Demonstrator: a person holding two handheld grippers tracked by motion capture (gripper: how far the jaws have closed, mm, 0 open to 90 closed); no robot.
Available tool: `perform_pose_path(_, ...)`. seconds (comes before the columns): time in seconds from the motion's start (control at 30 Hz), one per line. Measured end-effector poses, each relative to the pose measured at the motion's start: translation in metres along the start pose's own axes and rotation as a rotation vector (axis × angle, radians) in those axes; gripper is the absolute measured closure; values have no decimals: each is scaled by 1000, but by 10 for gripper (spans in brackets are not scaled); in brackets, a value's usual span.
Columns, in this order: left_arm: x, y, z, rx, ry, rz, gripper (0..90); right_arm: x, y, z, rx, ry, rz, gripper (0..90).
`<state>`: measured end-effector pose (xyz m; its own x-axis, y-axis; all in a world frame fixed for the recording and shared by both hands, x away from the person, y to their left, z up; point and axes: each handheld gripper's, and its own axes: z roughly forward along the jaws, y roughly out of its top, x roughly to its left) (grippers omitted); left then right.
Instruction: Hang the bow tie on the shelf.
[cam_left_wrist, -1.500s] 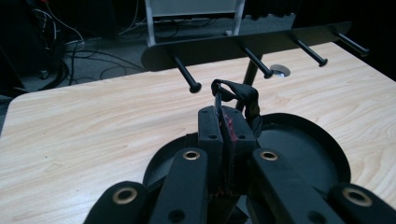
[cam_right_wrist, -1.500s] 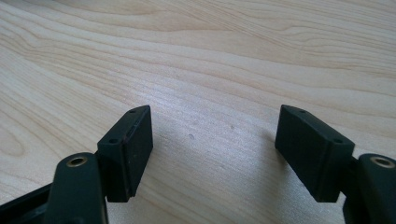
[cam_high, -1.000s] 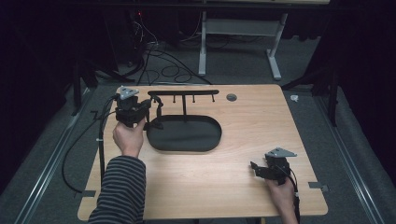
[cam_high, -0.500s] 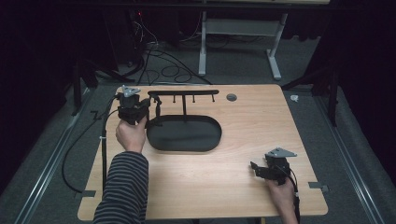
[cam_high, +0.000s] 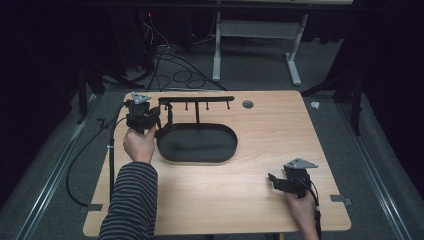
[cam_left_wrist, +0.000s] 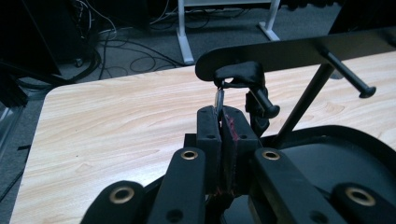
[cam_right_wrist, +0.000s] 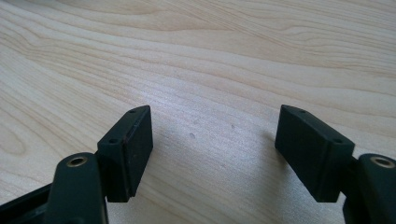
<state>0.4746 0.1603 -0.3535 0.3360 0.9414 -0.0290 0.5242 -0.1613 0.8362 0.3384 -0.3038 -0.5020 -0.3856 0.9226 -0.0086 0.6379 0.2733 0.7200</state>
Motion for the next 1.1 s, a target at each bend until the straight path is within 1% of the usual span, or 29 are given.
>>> perform_pose_path(0.13,-1,-1,-1,1,-2,6,853,0,0,0,0,0,0,289)
perform_pose_path(0.33,0,-1,-4,9,-7,12,788,0,0,0,0,0,0,289)
perform_pose_path(0.43,1,-2,-8,8,-17,10,749,0,0,0,0,-1,-1,289)
perform_pose_path(0.47,2,-3,-10,-1,-31,0,739,0,0,0,0,0,0,289)
perform_pose_path(0.53,3,-5,-13,-4,-45,-8,725,0,0,0,0,0,0,289)
perform_pose_path(0.6,3,-6,-14,-5,-47,-10,709,0,0,0,0,-1,0,289)
perform_pose_path(0.77,7,-10,-20,-4,-55,-16,693,0,0,0,0,-1,0,289)
perform_pose_path(0.8,8,-11,-21,-8,-56,-15,689,0,0,0,-1,-1,-6,289)
perform_pose_path(1.1,11,-18,-30,-9,-59,-7,667,0,0,0,0,-2,-5,290)
